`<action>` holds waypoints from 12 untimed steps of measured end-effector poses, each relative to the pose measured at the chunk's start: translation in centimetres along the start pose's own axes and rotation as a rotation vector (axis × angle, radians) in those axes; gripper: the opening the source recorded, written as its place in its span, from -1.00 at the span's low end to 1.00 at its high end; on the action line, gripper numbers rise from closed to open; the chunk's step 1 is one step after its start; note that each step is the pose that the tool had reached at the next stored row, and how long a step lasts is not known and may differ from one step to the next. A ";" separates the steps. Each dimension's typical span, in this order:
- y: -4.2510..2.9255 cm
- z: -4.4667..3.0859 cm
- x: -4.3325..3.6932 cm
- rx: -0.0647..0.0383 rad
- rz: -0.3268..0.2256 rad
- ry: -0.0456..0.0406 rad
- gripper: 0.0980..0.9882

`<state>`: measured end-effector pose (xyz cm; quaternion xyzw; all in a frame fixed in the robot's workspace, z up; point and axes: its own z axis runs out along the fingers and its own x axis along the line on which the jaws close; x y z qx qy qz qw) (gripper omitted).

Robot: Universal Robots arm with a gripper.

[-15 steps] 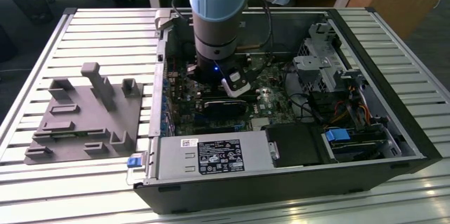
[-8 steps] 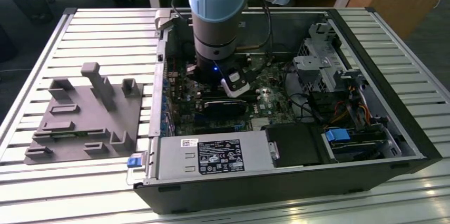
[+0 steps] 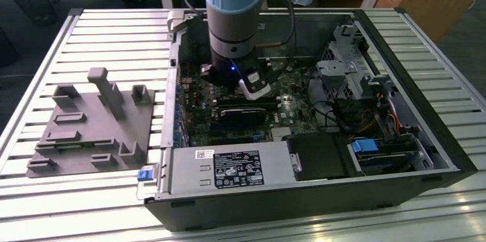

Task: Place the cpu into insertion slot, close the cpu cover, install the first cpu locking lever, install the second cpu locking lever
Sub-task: 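Install the second cpu locking lever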

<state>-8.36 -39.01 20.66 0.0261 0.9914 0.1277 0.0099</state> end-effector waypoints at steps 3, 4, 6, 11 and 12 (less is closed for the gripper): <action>0.13 -0.51 -0.01 0.000 0.000 0.0001 -0.98; 0.18 -0.67 -0.01 0.000 0.000 0.0001 -0.98; 0.26 -0.99 -0.01 0.000 0.000 0.0000 -0.98; 0.42 -1.59 -0.02 0.000 0.000 0.0001 -0.98; 0.43 -1.62 -0.02 0.000 0.000 0.0000 -0.98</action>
